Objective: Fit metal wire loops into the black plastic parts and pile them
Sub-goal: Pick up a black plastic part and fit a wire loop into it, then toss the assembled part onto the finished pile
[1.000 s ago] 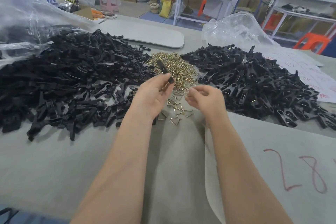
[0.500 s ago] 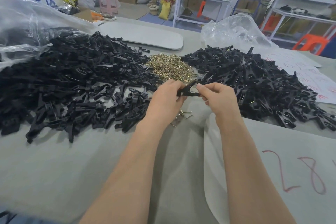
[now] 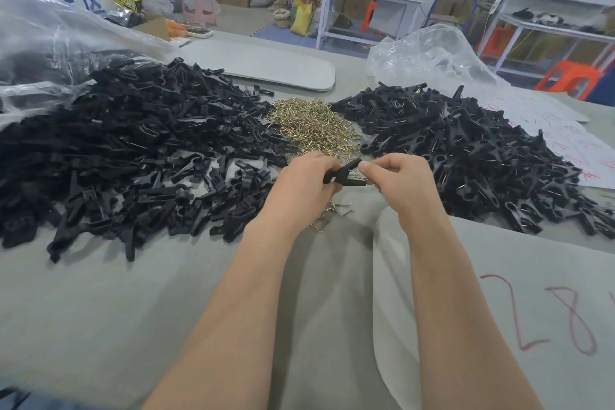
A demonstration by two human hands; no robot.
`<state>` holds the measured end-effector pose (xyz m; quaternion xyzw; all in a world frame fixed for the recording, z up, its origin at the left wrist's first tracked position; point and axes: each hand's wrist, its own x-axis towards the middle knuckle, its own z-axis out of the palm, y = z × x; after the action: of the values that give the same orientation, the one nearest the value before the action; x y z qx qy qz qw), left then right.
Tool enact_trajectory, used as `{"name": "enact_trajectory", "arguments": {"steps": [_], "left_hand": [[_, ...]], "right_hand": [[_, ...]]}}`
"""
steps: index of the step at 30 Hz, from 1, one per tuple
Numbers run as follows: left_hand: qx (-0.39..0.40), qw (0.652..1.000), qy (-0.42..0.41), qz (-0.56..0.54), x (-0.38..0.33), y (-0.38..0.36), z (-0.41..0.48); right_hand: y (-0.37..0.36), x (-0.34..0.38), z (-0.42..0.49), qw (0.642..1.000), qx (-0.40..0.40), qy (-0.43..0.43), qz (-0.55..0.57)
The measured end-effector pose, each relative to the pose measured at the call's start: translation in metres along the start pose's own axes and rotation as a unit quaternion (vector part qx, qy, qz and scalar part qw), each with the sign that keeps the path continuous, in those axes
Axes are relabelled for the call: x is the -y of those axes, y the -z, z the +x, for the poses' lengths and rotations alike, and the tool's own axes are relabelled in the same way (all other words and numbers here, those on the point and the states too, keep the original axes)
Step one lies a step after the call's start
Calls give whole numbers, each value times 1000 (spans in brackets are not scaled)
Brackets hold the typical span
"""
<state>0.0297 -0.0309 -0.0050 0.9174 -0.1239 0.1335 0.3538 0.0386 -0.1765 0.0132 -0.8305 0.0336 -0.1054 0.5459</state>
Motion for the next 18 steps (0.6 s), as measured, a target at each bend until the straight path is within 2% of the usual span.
{"name": "enact_trajectory", "arguments": {"steps": [8, 10, 11, 12, 14, 16, 18], "left_hand": [[7, 1000, -9, -19, -1, 2, -1], [18, 999, -9, -31, 0, 3, -2], [23, 998, -4, -55, 0, 5, -2], [28, 995, 4, -94, 0, 7, -3], [35, 985, 8, -168, -2, 12, -4], [37, 980, -5, -195, -5, 15, -5], [34, 979, -22, -201, -7, 17, -5]], "right_hand": [[-1, -1, -1, 1000, 16, -6, -1], [1, -1, -1, 998, 50, -21, 29], [3, 0, -1, 992, 90, -45, 81], [5, 0, -2, 974, 140, -83, 155], [8, 0, -3, 916, 236, -167, 279], [8, 0, -5, 879, 304, -219, 295], [5, -2, -6, 864, 353, -227, 277]]}}
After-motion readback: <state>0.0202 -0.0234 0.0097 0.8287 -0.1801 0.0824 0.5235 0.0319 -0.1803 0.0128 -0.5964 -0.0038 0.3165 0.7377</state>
